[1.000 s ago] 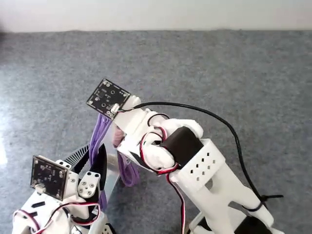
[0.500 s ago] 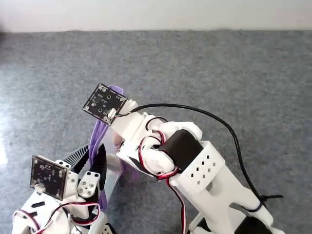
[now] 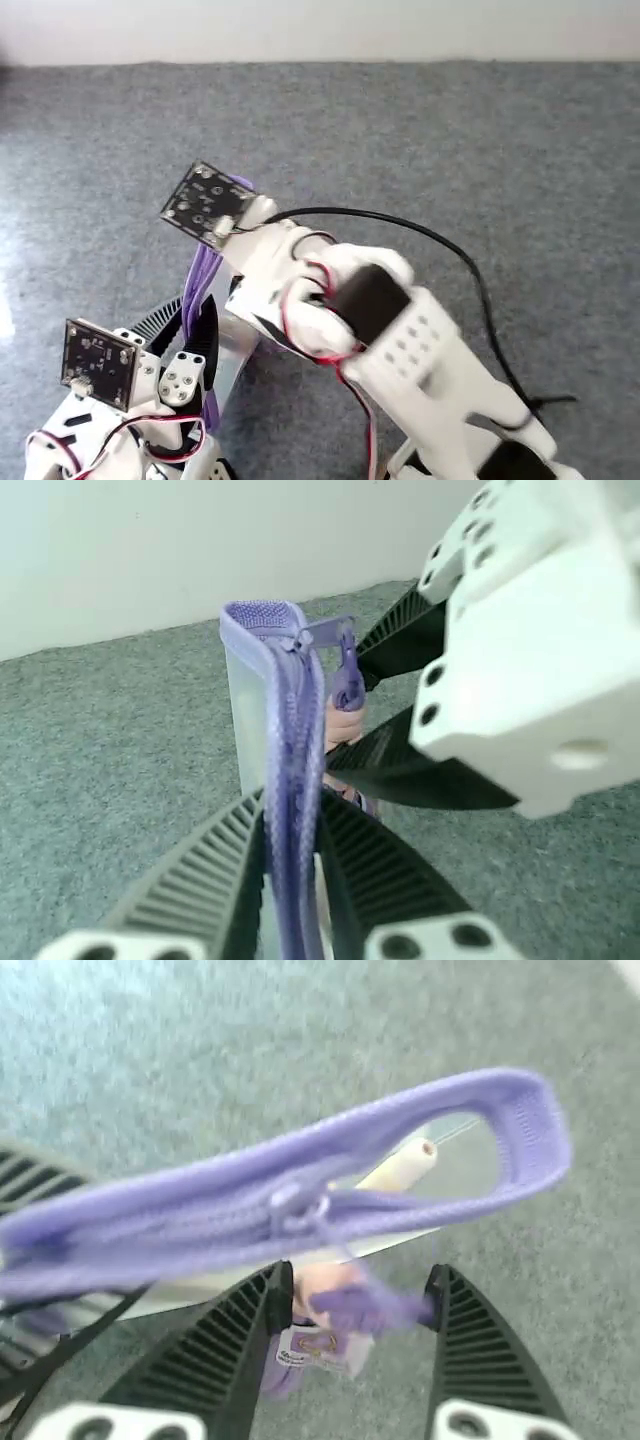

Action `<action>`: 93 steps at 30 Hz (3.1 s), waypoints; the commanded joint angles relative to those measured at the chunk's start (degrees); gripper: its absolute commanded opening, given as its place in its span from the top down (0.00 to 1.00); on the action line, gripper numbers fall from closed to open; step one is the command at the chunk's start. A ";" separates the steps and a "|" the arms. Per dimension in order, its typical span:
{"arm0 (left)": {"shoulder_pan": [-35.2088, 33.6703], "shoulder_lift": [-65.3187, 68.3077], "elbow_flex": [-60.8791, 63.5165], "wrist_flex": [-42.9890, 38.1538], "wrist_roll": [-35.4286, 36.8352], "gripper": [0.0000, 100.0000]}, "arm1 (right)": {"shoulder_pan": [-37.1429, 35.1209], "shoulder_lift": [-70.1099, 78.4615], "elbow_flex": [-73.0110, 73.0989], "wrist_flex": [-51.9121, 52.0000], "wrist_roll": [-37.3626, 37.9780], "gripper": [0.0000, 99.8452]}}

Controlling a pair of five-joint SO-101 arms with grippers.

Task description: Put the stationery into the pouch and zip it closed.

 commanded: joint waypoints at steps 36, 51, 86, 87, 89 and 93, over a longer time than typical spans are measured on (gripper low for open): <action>-0.18 0.00 -0.57 1.67 0.53 0.99 | 27.65 26.33 -24.53 -17.36 20.40 0.99; -0.18 0.00 -0.22 1.23 0.62 0.99 | 30.11 35.47 -35.96 -9.63 22.77 0.99; 0.79 32.70 3.82 -42.55 12.04 0.76 | 54.37 10.33 -30.86 21.05 19.08 0.99; 1.32 35.08 2.59 -42.99 12.66 0.76 | 54.81 8.92 -29.54 21.05 19.08 0.99; 2.37 38.95 0.04 -42.99 13.89 0.76 | 55.25 6.11 -26.73 21.05 19.08 0.99; 3.25 44.75 -4.79 -42.99 16.26 0.76 | 55.69 -0.57 -19.52 21.05 19.08 0.99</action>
